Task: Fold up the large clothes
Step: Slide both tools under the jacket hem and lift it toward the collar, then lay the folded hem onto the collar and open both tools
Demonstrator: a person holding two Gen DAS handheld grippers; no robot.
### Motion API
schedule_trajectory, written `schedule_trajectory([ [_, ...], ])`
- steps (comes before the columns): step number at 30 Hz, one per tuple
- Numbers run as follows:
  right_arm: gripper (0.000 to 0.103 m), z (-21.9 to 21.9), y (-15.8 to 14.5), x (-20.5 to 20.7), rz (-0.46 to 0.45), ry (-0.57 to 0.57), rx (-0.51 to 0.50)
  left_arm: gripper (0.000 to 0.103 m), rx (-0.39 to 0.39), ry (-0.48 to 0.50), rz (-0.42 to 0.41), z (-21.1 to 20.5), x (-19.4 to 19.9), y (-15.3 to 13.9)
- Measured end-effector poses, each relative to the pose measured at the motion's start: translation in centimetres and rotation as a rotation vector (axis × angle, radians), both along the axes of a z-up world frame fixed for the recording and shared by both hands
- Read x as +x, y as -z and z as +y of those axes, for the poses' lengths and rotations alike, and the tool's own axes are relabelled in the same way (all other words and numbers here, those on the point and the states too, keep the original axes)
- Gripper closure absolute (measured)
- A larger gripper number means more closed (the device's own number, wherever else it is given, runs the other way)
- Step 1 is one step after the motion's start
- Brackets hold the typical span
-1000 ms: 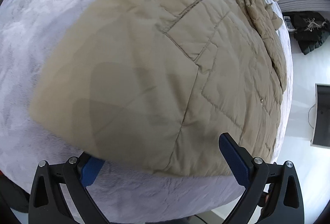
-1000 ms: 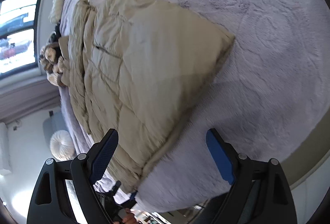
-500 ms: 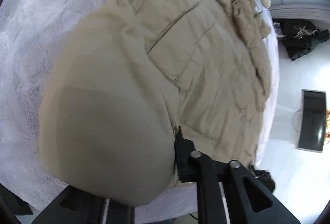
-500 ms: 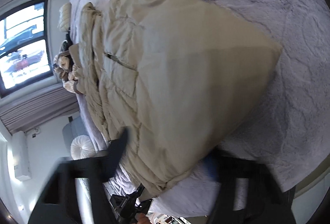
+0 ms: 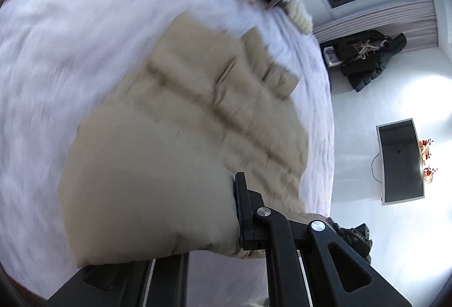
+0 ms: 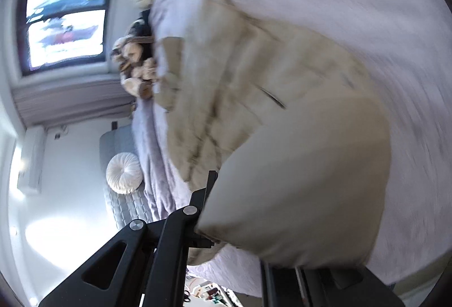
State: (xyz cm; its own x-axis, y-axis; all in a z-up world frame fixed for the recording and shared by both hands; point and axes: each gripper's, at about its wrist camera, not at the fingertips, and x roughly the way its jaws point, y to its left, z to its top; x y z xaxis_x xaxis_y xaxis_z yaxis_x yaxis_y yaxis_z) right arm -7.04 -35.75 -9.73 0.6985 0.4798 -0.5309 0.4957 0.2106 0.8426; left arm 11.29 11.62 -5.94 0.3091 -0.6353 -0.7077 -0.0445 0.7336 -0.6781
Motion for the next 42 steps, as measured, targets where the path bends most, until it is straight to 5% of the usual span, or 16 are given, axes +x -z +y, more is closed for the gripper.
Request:
schedule_trajectory([
  [4,0.095,-1.7,-2.2,5.5,-0.063,-0.058,-0.028,0.091,0.031,-0.027,-0.057,-1.7,4.9,-2.6],
  [9,0.095,-3.9,-3.9,13.6,-0.085,-0.151,-0.102,0.091,0.087,-0.035,-0.080,-4.0,11.4,-2.1],
  [19,0.095,-5.5,1.1,25.5,0.068,-0.116,-0.185,0.090,0.238,0.068,0.010,-7.1,22.9,5.5],
  [26,0.091,-5.4,3.0,27.6,0.125,-0.096,-0.210,0.087,0.314,0.135,0.027,-8.2,24.4,5.7],
  [29,0.091,-5.7,3.3,27.8,0.144,-0.096,-0.209,0.055,0.317,0.191,-0.007,-8.4,23.7,4.7],
  [31,0.090,-5.8,3.6,27.9,0.153,-0.096,-0.203,0.019,0.366,0.191,-0.051,-8.3,23.2,3.6],
  [32,0.087,-5.8,3.6,28.1,0.157,-0.101,-0.209,0.018,0.392,0.187,-0.081,-8.2,23.0,2.9],
  [33,0.083,-5.8,3.4,28.1,0.155,-0.104,-0.215,0.018,0.409,0.189,-0.100,-8.0,22.9,2.4],
  [35,0.050,-5.9,2.7,28.2,0.139,-0.108,-0.227,0.018,0.465,0.173,-0.133,-7.7,22.5,1.4],
  [37,0.032,-5.9,1.4,28.0,0.097,-0.114,-0.248,0.018,0.508,0.165,-0.158,-7.6,22.3,1.2],
  [39,0.032,-5.7,-0.5,27.4,0.072,-0.147,-0.319,0.023,0.564,0.167,-0.180,-7.5,22.1,1.5],
  [40,0.032,-5.6,-1.3,27.0,0.079,-0.162,-0.384,0.040,0.564,0.176,-0.177,-7.4,22.2,2.0],
  [42,0.036,-5.5,-2.3,26.3,0.115,-0.192,-0.519,0.049,0.551,0.182,-0.135,-7.1,23.0,3.5],
])
